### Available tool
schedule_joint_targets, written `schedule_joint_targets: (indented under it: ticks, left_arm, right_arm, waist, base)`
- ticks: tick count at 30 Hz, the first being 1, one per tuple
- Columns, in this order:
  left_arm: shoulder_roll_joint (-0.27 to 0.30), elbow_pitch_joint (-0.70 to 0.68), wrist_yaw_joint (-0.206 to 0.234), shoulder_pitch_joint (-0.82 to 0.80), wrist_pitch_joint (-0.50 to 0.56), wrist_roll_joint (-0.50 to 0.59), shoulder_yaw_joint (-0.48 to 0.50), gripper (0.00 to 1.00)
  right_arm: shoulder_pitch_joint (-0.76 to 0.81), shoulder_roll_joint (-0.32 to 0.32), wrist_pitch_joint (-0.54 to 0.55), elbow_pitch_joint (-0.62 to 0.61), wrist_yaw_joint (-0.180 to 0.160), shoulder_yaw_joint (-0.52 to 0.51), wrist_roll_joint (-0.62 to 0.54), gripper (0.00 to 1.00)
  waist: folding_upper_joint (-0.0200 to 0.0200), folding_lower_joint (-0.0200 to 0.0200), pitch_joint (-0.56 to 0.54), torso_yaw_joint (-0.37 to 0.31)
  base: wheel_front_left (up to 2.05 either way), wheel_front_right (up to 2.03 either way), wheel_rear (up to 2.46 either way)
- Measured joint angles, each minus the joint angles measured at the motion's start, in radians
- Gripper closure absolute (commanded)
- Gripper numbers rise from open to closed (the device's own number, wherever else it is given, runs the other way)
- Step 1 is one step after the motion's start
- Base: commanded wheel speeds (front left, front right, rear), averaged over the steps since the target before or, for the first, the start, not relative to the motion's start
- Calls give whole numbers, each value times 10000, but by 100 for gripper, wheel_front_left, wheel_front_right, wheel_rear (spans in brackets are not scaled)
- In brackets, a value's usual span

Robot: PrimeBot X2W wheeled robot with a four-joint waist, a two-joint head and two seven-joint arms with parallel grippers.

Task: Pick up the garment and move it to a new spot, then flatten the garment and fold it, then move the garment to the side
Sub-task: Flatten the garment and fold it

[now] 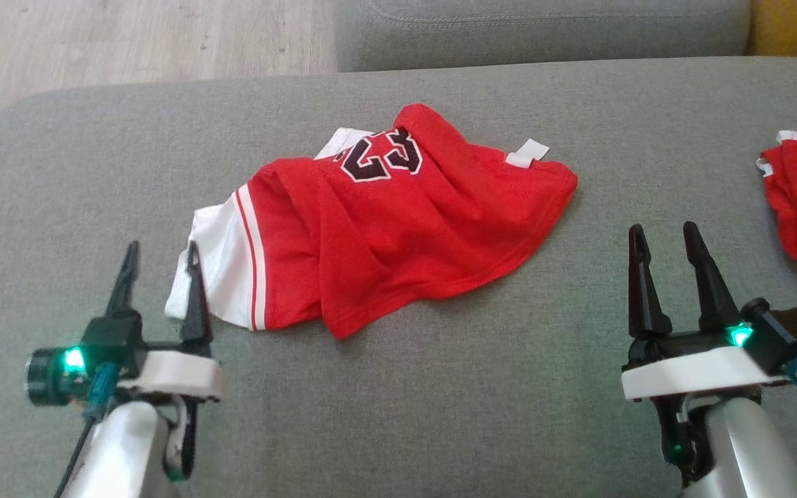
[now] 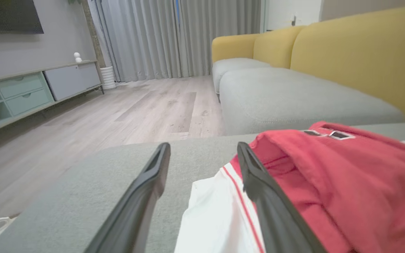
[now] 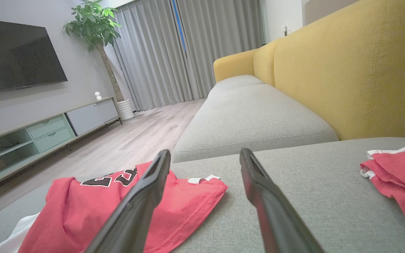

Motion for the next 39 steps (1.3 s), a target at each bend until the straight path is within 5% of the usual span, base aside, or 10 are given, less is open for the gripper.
schedule_joint_targets:
  ticks: [17,28,39]
  left_arm:
    - [-1365,-2136,-1154,403,-75,52,577,0]
    - [-1515,-1906,-1459,334,-90,201,176,0]
    - [-1540,-1906,-1223,-45,-92,-157,-474,0]
  right_arm:
    - [-128,0,0,272,2,-280,-291,0]
    - [-2635,-8,1220,3453,0,-786,90,0]
    - [-4715,-48,1979,6627,0,-1005,802,0]
  waist:
    - [0,1,426,150]
    - [0,1,1113,884]
    - [0,1,1563,1626]
  base:
    - [0,0,0]
    - [0,0,0]
    - [0,0,0]
